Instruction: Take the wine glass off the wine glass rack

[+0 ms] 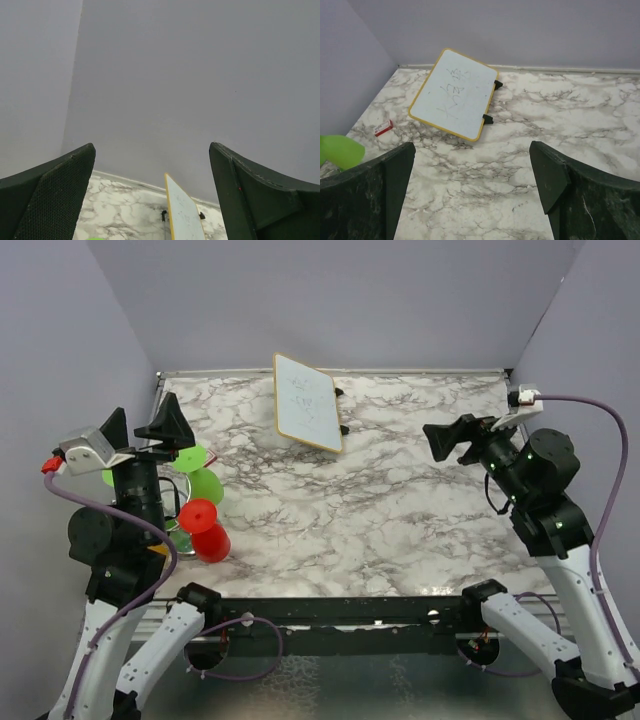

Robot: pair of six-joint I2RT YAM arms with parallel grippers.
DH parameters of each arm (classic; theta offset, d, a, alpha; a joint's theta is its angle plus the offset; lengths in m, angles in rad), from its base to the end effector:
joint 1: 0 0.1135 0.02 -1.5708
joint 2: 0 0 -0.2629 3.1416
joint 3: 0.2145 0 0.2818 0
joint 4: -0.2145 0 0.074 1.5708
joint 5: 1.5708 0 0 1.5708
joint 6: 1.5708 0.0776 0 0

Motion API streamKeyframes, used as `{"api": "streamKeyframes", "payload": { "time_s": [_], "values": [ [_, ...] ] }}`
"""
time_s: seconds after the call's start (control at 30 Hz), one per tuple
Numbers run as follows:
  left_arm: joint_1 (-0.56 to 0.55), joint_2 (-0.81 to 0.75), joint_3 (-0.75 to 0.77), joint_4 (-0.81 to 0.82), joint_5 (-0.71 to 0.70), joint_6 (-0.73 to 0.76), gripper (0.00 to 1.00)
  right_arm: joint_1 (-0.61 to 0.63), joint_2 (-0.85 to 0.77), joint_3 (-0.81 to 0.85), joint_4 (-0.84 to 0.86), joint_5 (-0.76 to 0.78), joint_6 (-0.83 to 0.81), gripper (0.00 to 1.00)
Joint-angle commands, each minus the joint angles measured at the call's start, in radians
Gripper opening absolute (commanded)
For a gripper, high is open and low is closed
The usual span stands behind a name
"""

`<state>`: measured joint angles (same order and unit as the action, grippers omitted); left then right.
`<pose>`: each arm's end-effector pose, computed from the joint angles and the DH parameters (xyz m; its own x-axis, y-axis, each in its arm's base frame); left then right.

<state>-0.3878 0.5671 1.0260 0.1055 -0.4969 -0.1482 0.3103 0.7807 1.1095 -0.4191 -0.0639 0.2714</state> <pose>0.1424 -0.0182 0.5065 0.4957 -0.3427 -0.7980 0.0331 0.9256 -0.3769 0.2130 0.0735 0.4305 -0.1806 0.2230 -0.9579 -0.3289 0.9042 0.2725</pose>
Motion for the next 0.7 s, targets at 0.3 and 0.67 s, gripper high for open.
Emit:
{"api": "streamKeyframes", "payload": {
  "time_s": [0.3, 0.67],
  "values": [
    [0.116, -0.085, 0.036, -0.257, 0.187, -0.081, 0.99, 0.005, 0.171, -0.171, 0.278, -0.19, 0.346, 0.99],
    [0.146, -0.108, 0.087, -0.396, 0.273, -0.125, 0.99, 0.245, 0.52, -0.235, 0.719, -0.427, 0.798, 0.99]
  ]
}}
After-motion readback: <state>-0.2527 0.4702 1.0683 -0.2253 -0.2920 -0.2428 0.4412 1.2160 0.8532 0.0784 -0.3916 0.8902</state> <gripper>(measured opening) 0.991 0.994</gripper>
